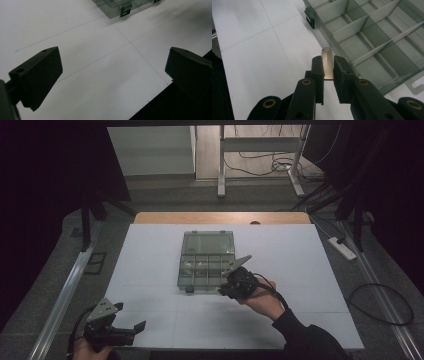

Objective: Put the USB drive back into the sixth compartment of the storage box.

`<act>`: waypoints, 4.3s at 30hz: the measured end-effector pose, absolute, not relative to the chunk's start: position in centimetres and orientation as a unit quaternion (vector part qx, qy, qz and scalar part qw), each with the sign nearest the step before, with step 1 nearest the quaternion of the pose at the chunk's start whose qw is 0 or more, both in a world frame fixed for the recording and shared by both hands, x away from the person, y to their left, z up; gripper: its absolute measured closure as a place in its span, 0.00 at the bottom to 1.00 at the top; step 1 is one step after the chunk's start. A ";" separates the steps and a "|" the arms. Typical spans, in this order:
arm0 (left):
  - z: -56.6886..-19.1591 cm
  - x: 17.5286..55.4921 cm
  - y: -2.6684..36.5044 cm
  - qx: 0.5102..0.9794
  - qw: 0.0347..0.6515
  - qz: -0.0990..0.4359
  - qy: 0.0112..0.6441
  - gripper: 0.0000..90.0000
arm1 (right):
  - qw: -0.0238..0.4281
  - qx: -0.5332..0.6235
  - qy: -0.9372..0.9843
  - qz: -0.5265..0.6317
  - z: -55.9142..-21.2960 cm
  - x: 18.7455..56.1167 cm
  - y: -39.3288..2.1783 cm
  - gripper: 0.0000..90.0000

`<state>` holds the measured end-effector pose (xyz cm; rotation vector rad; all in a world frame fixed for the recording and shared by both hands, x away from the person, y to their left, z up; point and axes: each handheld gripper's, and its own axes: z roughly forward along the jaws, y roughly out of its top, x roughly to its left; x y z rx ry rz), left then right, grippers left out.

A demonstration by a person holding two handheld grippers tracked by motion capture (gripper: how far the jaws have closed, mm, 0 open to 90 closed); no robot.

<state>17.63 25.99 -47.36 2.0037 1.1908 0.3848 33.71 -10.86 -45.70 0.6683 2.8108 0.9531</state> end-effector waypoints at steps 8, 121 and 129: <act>-47.4 17.6 26.0 0.785 0.380 0.150 0.466 0.01 | 0.052 0.217 0.921 0.319 -45.6 34.2 -9.8 0.87; -47.4 17.6 26.1 0.785 0.384 0.147 0.464 0.01 | 0.053 0.241 0.916 0.315 -46.0 36.1 -6.5 0.15; -47.4 17.6 26.1 0.785 0.384 0.147 0.463 0.01 | 0.059 0.237 0.914 0.324 -45.7 35.6 -7.2 0.12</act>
